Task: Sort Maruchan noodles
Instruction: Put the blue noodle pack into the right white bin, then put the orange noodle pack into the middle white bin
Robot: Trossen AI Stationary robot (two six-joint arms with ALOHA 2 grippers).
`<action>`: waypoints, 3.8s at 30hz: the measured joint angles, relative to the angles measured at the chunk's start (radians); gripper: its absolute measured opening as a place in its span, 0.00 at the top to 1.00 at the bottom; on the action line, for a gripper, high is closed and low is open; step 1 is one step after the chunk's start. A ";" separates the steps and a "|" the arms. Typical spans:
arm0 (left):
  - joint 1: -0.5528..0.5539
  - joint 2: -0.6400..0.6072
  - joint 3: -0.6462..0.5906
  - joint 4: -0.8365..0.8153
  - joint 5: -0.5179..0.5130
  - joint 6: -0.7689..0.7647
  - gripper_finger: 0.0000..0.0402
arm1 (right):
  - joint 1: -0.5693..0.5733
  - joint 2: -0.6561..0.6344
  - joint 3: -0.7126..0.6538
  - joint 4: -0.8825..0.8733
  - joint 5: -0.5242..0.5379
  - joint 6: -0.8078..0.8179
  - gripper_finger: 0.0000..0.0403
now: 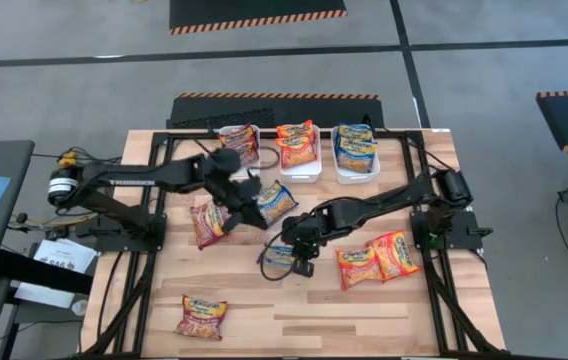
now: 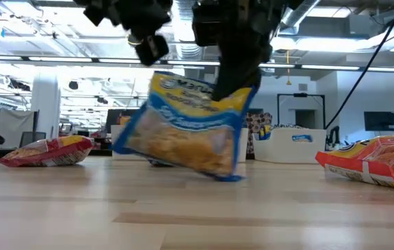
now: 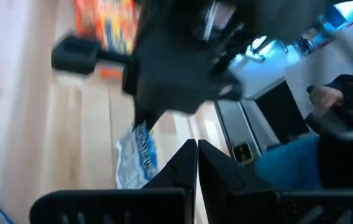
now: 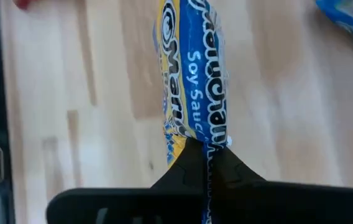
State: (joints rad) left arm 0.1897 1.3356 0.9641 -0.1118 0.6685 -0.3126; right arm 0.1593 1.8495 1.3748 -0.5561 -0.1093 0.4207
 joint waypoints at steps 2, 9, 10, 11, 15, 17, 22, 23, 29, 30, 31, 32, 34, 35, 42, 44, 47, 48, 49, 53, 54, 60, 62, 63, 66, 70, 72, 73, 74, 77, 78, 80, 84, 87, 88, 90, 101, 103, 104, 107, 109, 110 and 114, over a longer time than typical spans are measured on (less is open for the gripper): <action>0.022 -0.027 0.017 0.000 -0.002 0.026 1.00 | -0.017 -0.016 0.010 -0.059 0.002 -0.037 0.98; 0.100 -0.106 0.055 0.000 -0.094 0.068 1.00 | -0.142 -0.167 0.025 -0.301 0.009 -0.229 0.98; 0.112 -0.115 0.055 -0.003 -0.099 0.077 1.00 | -0.170 -0.195 0.025 -0.328 0.020 -0.263 0.98; 0.123 -0.122 0.055 0.002 -0.114 0.089 1.00 | -0.201 -0.222 0.025 -0.360 0.036 -0.300 0.98; 0.171 -0.135 0.055 0.000 -0.183 0.114 1.00 | -0.348 -0.332 0.025 -0.490 0.114 -0.440 0.98; 0.197 -0.135 0.055 -0.003 -0.217 0.126 1.00 | -0.431 -0.376 0.025 -0.524 0.145 -0.512 0.98; 0.252 -0.130 0.055 -0.005 -0.261 0.135 1.00 | -0.644 -0.448 0.025 -0.568 0.206 -0.727 0.98; 0.261 -0.130 0.055 -0.004 -0.265 0.135 1.00 | -0.686 -0.454 0.025 -0.572 0.214 -0.770 0.98; 0.319 -0.130 0.054 -0.003 -0.266 0.127 1.00 | -0.859 -0.447 0.025 -0.611 0.220 -0.928 0.98; 0.326 -0.130 0.054 -0.003 -0.266 0.125 1.00 | -0.869 -0.438 0.025 -0.618 0.220 -0.940 0.98; 0.333 -0.130 0.054 -0.003 -0.267 0.120 1.00 | -0.880 -0.424 0.025 -0.620 0.221 -0.943 0.98; 0.338 -0.130 0.054 -0.003 -0.276 0.117 1.00 | -0.894 -0.411 0.024 -0.623 0.220 -0.946 0.98; 0.347 -0.130 0.054 -0.003 -0.303 0.116 1.00 | -0.912 -0.388 0.024 -0.642 0.208 -0.960 0.98; 0.351 -0.130 0.054 -0.003 -0.318 0.116 1.00 | -0.915 -0.371 0.026 -0.650 0.201 -0.972 0.98; 0.362 -0.130 0.054 -0.002 -0.371 0.116 1.00 | -0.919 -0.259 0.026 -0.653 0.222 -0.997 0.98; 0.362 -0.130 0.054 -0.003 -0.376 0.119 1.00 | -0.919 -0.234 0.025 -0.648 0.216 -1.004 0.98; 0.362 -0.130 0.054 -0.003 -0.379 0.120 1.00 | -0.919 -0.198 0.027 -0.663 0.213 -1.009 0.98; 0.362 -0.130 0.054 -0.003 -0.379 0.120 1.00 | -0.920 -0.183 0.027 -0.670 0.214 -1.009 0.98; 0.362 -0.130 0.054 -0.003 -0.381 0.119 1.00 | -0.919 -0.171 0.027 -0.671 0.214 -1.008 0.98; 0.362 -0.130 0.054 -0.007 -0.381 0.109 1.00 | -0.920 -0.128 0.025 -0.661 0.213 -1.007 0.98; 0.362 -0.130 0.054 -0.011 -0.381 0.109 1.00 | -0.921 -0.116 0.025 -0.660 0.213 -1.005 0.98; 0.362 -0.130 0.053 -0.014 -0.381 0.109 1.00 | -0.920 -0.060 0.025 -0.665 0.277 -0.982 0.89; 0.362 -0.130 0.053 -0.014 -0.381 0.110 1.00 | -0.919 -0.058 0.025 -0.652 0.300 -0.978 0.84; 0.362 -0.130 0.053 -0.014 -0.381 0.109 1.00 | -0.918 -0.058 0.025 -0.642 0.309 -0.978 0.82; 0.362 -0.130 0.053 -0.022 -0.381 0.110 1.00 | -0.913 -0.063 0.024 -0.611 0.361 -0.979 0.76; 0.362 -0.129 0.053 -0.041 -0.381 0.109 1.00 | -0.913 -0.069 0.024 -0.599 0.443 -0.978 0.65; 0.362 -0.129 0.053 -0.041 -0.380 0.109 1.00 | -0.913 -0.069 0.024 -0.605 0.449 -0.978 0.59; 0.362 -0.129 0.053 -0.041 -0.380 0.109 1.00 | -0.912 -0.069 0.024 -0.609 0.449 -0.978 0.56; 0.362 -0.129 0.053 -0.041 -0.380 0.109 1.00 | -0.910 -0.069 0.024 -0.615 0.449 -0.978 0.54; 0.362 -0.129 0.053 -0.041 -0.380 0.109 1.00 | -0.901 -0.069 0.024 -0.642 0.454 -0.978 0.47; 0.362 -0.129 0.053 -0.041 -0.380 0.109 1.00 | -0.898 -0.069 0.024 -0.654 0.456 -0.978 0.46; 0.362 -0.129 0.053 -0.041 -0.380 0.108 1.00 | -0.893 -0.069 0.024 -0.682 0.457 -0.968 0.43; 0.362 -0.129 0.053 -0.041 -0.387 0.108 1.00 | -0.890 -0.070 0.024 -0.720 0.457 -0.951 0.43; 0.362 -0.129 0.053 -0.041 -0.414 0.107 1.00 | -0.890 -0.070 0.044 -0.756 0.457 -0.902 0.42; 0.362 -0.129 0.053 -0.041 -0.417 0.107 1.00 | -0.890 -0.070 0.059 -0.767 0.457 -0.886 0.42; 0.362 -0.129 0.053 -0.041 -0.420 0.109 1.00 | -0.890 -0.070 0.099 -0.792 0.457 -0.851 0.42; 0.419 -0.129 0.053 -0.071 -0.355 0.085 0.83 | -0.890 -0.071 0.406 -1.014 0.437 -0.690 0.42; 0.424 -0.129 0.053 -0.066 -0.386 0.089 0.78 | -0.889 -0.079 0.439 -1.016 0.393 -0.664 0.42; 0.426 -0.129 0.053 -0.059 -0.403 0.080 0.75 | -0.889 -0.089 0.448 -1.014 0.354 -0.653 0.42; 0.429 -0.129 0.053 -0.045 -0.419 0.023 0.70 | -0.881 -0.128 0.464 -1.014 0.218 -0.626 0.42; 0.429 -0.129 0.053 -0.047 -0.395 -0.007 0.69 | -0.869 -0.156 0.464 -1.018 0.135 -0.574 0.42; 0.429 -0.129 0.053 -0.046 -0.364 -0.016 0.68 | -0.861 -0.170 0.464 -1.016 0.096 -0.540 0.42; 0.428 -0.129 0.053 -0.047 -0.218 -0.049 0.68 | -0.813 -0.233 0.464 -1.016 0.004 -0.389 0.42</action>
State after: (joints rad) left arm 0.6182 1.2064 1.0176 -0.1586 0.4510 -0.3616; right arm -0.6537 1.6164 1.8385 -1.5725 -0.1053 0.0319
